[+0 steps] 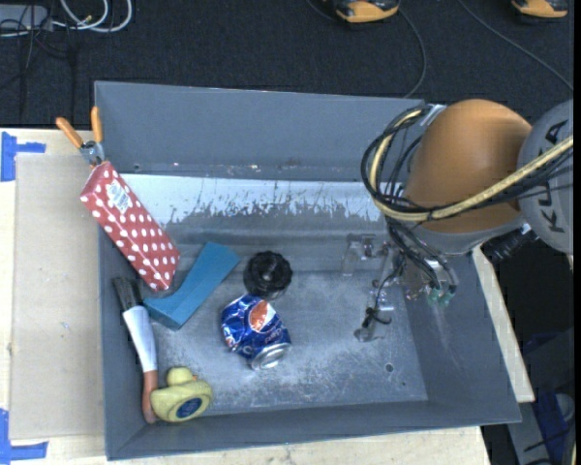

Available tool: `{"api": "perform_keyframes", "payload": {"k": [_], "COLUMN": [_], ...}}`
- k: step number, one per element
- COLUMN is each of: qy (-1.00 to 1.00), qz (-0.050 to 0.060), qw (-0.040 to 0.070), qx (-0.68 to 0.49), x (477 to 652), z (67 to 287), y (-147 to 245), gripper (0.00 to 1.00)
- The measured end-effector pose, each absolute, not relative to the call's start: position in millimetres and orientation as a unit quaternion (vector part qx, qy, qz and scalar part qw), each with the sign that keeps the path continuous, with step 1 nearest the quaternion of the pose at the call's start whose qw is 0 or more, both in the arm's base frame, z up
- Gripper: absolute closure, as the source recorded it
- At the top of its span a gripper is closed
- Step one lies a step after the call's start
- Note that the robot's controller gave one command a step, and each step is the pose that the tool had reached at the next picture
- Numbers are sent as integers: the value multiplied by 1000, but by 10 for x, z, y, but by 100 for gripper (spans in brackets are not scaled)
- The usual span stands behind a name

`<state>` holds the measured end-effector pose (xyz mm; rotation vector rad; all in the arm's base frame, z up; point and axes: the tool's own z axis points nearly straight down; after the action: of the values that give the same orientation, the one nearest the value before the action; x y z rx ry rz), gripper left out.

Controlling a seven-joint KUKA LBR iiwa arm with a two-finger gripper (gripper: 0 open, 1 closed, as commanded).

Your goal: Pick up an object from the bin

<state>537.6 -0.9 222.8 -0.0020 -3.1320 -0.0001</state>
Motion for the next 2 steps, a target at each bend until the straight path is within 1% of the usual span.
{"api": "perform_keyframes", "payload": {"k": [1, 2], "qy": [-1000, -997], "qz": [0, 0], "qw": [1, 1], "qx": [-1, 80], "x": [5391, 5198], "z": [2269, 1763], "y": [-9, -13], "gripper": [0, 0]}}
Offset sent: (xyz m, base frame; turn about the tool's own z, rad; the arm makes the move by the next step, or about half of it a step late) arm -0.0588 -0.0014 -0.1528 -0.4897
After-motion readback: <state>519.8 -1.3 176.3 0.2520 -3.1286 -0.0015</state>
